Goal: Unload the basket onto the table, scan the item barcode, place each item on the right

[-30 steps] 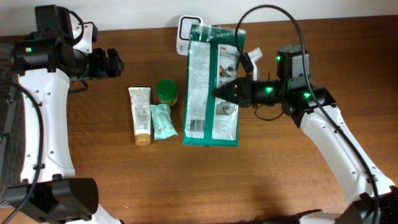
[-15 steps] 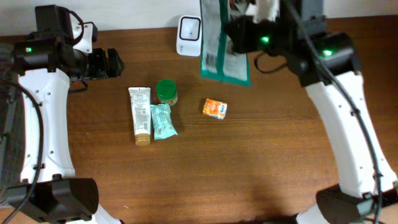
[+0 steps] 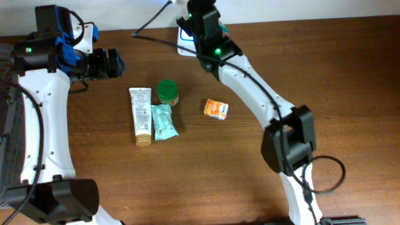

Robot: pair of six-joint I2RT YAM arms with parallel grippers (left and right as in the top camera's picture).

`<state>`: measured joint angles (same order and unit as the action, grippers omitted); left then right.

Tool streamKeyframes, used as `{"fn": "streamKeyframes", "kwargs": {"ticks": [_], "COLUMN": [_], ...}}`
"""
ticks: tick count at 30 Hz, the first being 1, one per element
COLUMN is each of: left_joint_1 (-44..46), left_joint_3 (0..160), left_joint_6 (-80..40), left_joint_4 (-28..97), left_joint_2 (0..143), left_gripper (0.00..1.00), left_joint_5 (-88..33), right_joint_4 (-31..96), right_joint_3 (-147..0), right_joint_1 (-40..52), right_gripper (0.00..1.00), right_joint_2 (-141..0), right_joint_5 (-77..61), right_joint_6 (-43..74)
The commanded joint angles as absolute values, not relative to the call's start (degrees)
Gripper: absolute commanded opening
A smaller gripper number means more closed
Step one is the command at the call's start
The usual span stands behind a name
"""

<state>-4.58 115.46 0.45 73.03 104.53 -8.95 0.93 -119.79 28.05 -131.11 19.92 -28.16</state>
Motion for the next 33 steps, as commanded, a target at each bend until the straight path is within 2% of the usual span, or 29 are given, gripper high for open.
{"fn": "streamKeyframes", "kwargs": {"ticks": [1, 18, 23, 26, 33], "left_joint_1": [-4.8, -4.8, -4.8, -4.8, -4.8], "left_joint_3": [116.3, 116.3, 116.3, 116.3, 116.3], "left_joint_6": [1.1, 1.1, 1.1, 1.1, 1.1], "left_joint_4": [72.9, 72.9, 72.9, 72.9, 72.9], "left_joint_2": [104.3, 104.3, 104.3, 104.3, 104.3], "left_gripper": [0.99, 0.99, 0.99, 0.99, 0.99], "left_joint_5": [-8.9, -8.9, -8.9, -8.9, -8.9], "right_joint_4": [-2.5, -3.3, -0.3, 6.9, 25.6], "right_joint_3": [-120.6, -120.6, -120.6, -120.6, -120.6], "right_joint_1": [28.4, 28.9, 28.7, 27.7, 21.1], "right_gripper": [0.04, 0.04, 0.04, 0.04, 0.04], "right_joint_2": [-134.9, -136.3, -132.4, -127.8, -115.8], "right_joint_5": [19.4, 18.7, 17.5, 9.0, -5.6], "right_joint_6": [-36.1, -36.9, -27.4, -21.6, 2.6]}}
